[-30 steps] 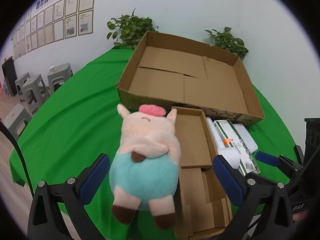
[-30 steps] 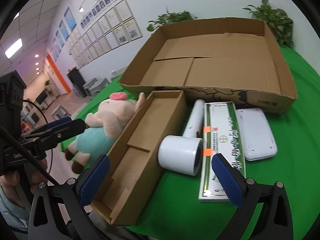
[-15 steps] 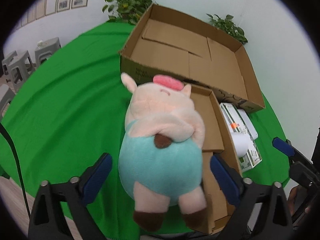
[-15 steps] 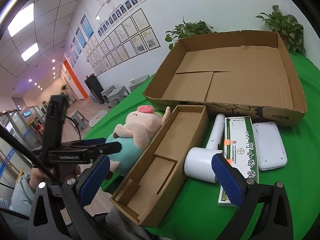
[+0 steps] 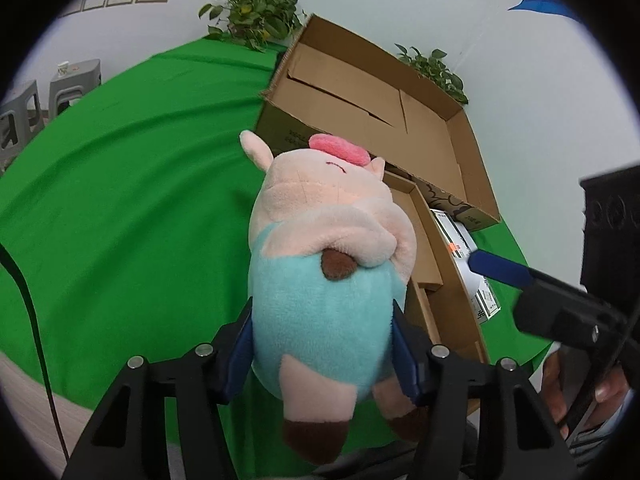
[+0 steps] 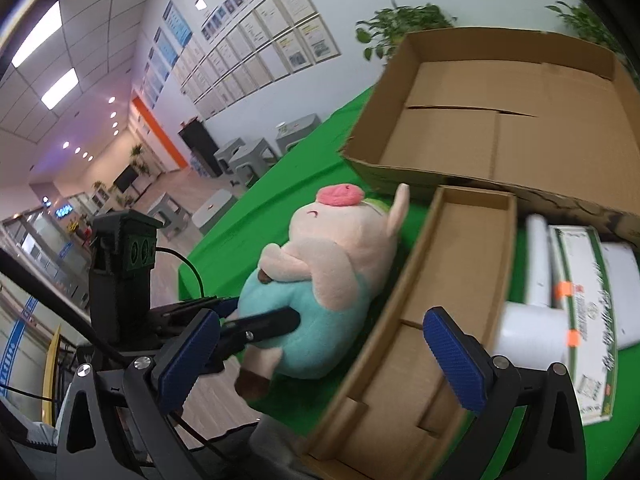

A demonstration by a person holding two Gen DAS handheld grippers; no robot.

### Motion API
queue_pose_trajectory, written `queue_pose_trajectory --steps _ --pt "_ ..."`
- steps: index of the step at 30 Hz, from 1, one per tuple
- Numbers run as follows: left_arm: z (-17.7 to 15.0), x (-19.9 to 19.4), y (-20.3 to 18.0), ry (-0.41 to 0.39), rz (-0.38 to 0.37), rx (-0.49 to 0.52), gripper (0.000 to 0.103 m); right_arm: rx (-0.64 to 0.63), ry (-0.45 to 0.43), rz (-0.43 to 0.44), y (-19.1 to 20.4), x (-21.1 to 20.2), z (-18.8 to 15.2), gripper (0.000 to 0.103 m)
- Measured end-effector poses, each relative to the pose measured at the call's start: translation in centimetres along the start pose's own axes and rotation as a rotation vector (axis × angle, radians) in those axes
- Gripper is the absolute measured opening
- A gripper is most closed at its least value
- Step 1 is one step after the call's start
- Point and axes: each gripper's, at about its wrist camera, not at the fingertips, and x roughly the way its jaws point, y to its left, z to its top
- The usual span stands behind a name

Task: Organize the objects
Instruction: 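Lift the plush pig with the left tool and carry it over the large box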

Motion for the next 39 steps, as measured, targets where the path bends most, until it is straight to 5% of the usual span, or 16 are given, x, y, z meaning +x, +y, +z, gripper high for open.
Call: queue_pose_trajectory --steps 7,16,22,30,39 --pt "-1.6 -3.5 2.6 -0.024 0.043 -0.018 0.057 0.008 0.117 0.148 4.1 6.5 2.3 0.102" --pt "-2.0 -3.7 3.8 -0.045 0.002 -0.054 0.056 0.122 0.285 0.172 5.1 12.4 1.0 0.102" --pt "-1.4 -2.9 2.6 -0.040 0.032 0.024 0.054 0.117 0.271 0.138 5.5 13.4 0.9 0.085" --pt "2.5 -3.7 -1.6 -0.150 0.050 0.171 0.054 0.077 0.083 0.123 6.6 10.4 3.6 0.073" --pt "16.4 -4.7 -9.9 -0.471 -0.041 0.411 0.054 -0.135 -0.283 -0.042 8.9 -1.2 17.7 0.071"
